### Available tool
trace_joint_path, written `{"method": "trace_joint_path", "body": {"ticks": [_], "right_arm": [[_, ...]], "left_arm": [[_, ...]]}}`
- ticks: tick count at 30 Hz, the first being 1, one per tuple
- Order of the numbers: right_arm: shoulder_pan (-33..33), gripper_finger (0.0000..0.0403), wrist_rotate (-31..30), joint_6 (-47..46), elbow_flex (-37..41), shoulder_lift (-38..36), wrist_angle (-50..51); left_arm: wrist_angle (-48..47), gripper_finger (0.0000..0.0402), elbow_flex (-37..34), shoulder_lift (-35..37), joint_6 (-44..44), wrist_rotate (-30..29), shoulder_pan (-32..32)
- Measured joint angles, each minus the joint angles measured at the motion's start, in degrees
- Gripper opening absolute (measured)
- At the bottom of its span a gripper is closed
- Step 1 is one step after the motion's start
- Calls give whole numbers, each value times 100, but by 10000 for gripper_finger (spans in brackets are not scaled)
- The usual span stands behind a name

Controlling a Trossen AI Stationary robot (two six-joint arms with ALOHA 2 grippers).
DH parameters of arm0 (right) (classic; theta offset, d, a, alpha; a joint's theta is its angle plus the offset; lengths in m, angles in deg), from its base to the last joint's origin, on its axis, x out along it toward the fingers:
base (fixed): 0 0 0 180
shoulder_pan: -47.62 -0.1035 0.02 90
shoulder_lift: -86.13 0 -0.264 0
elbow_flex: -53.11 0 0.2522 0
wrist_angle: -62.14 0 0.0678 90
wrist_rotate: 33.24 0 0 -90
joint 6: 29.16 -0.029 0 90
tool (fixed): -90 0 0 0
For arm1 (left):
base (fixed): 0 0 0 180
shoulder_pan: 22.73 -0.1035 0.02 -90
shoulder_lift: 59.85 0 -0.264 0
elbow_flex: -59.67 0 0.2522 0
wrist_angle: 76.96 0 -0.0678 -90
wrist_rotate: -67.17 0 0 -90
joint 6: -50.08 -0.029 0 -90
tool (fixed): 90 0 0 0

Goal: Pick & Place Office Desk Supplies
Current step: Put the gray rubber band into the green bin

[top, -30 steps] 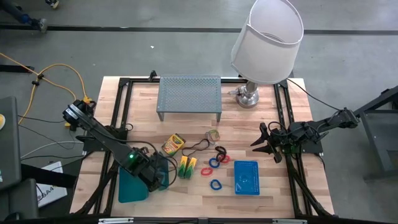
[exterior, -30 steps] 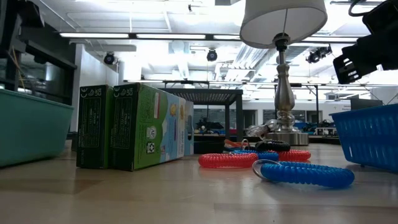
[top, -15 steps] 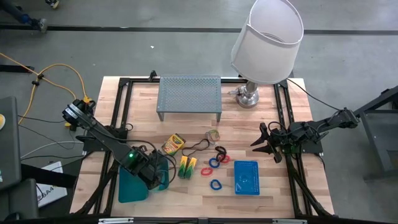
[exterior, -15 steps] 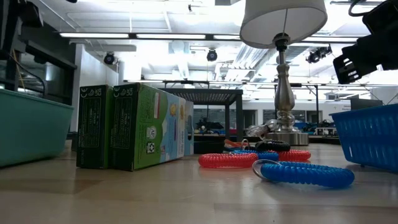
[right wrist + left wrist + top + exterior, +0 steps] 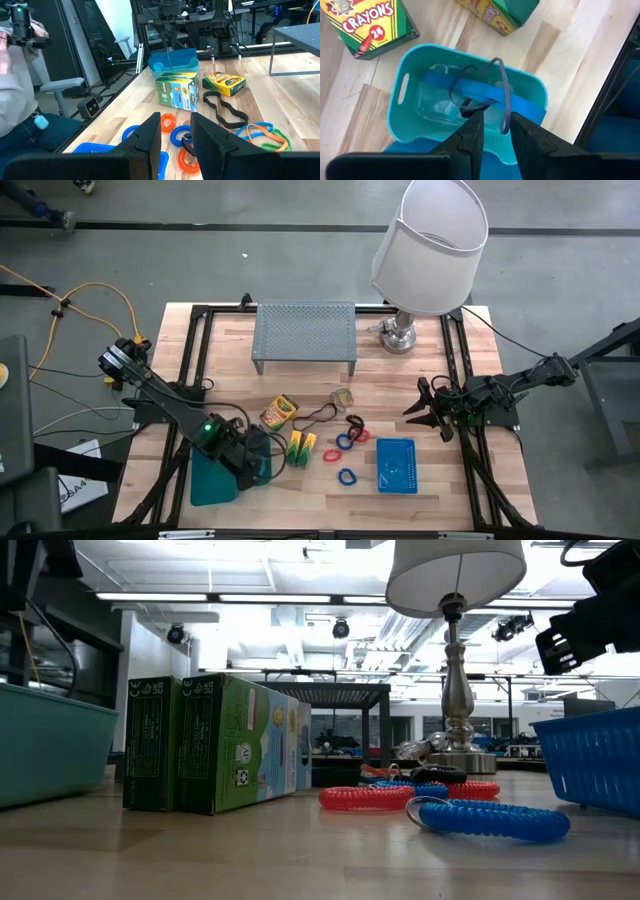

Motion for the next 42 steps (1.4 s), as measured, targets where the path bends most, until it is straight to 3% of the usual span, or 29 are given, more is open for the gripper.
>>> {"method": "trace_joint_path", "body": {"ticks": [21,32,42], "right_arm": [[0,94,0,0,-1,-1,0],[0,94,1,0,-1,0,0],[0,94,0,0,0,0,0]], "left_arm": [[129,89,-201,51,343,-153,92],[42,164,-201,49,184,-224,94],[75,172,-201,247,192,-371,94]]}}
